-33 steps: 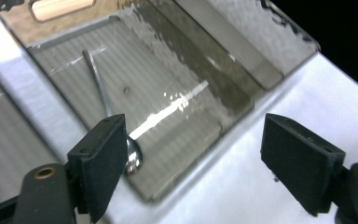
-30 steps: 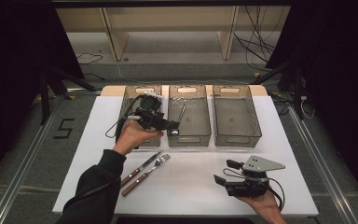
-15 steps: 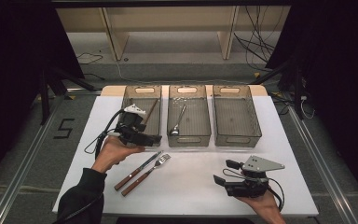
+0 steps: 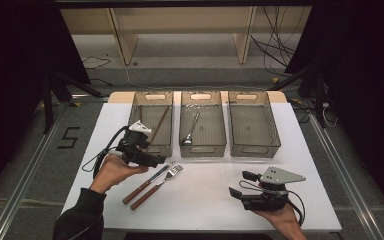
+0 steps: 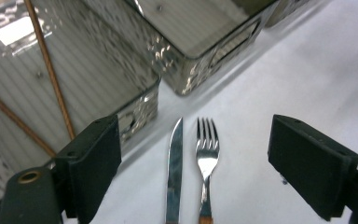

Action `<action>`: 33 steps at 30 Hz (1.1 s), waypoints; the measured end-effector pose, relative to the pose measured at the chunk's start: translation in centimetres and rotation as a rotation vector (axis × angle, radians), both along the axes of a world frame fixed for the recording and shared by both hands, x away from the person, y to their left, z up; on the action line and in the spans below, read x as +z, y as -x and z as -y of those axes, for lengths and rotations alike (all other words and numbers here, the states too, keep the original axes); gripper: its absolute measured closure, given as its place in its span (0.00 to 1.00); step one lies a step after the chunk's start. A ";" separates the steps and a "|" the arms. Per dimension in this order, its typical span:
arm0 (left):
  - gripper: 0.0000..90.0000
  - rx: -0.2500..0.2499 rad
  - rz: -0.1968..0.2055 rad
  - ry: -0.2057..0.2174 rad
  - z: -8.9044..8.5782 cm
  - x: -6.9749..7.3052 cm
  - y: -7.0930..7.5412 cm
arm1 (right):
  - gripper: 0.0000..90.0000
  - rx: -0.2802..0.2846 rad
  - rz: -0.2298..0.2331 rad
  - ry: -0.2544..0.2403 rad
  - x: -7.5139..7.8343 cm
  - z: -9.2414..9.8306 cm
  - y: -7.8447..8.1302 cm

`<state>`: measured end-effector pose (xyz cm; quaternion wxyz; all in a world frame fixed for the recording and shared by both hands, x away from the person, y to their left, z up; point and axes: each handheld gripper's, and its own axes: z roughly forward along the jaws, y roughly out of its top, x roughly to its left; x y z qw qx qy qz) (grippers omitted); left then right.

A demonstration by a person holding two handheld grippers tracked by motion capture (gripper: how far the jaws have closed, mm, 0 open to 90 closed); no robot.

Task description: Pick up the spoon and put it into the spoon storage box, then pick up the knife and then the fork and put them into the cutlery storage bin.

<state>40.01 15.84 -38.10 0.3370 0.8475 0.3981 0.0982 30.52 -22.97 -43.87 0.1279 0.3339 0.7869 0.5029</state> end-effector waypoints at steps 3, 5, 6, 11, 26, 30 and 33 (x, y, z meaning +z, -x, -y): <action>0.19 0.005 -0.012 -0.039 -0.4 -0.5 0.3 | 0.29 -0.001 0.000 0.001 0.0 0.0 0.0; 0.19 0.014 -0.017 -0.064 -0.6 -0.9 0.4 | 0.29 0.000 0.000 0.004 0.0 0.0 0.0; 0.19 0.018 -0.021 -0.076 -0.7 -1.1 0.5 | 0.29 0.000 0.000 0.005 0.0 0.0 0.1; 0.19 0.025 -0.039 -0.104 -1.2 -1.8 0.7 | 0.29 -0.003 -0.001 0.003 0.0 0.0 0.1; 0.19 0.050 -0.063 -0.126 -2.7 -3.6 1.4 | 0.29 -0.005 0.003 0.007 0.0 0.1 0.2; 0.19 0.052 -0.069 -0.124 -3.0 -4.0 1.4 | 0.29 -0.005 0.002 0.006 0.0 0.1 0.2; 0.19 0.054 -0.079 -0.132 -3.2 -4.5 1.5 | 0.29 -0.005 0.000 0.005 -0.1 0.1 0.1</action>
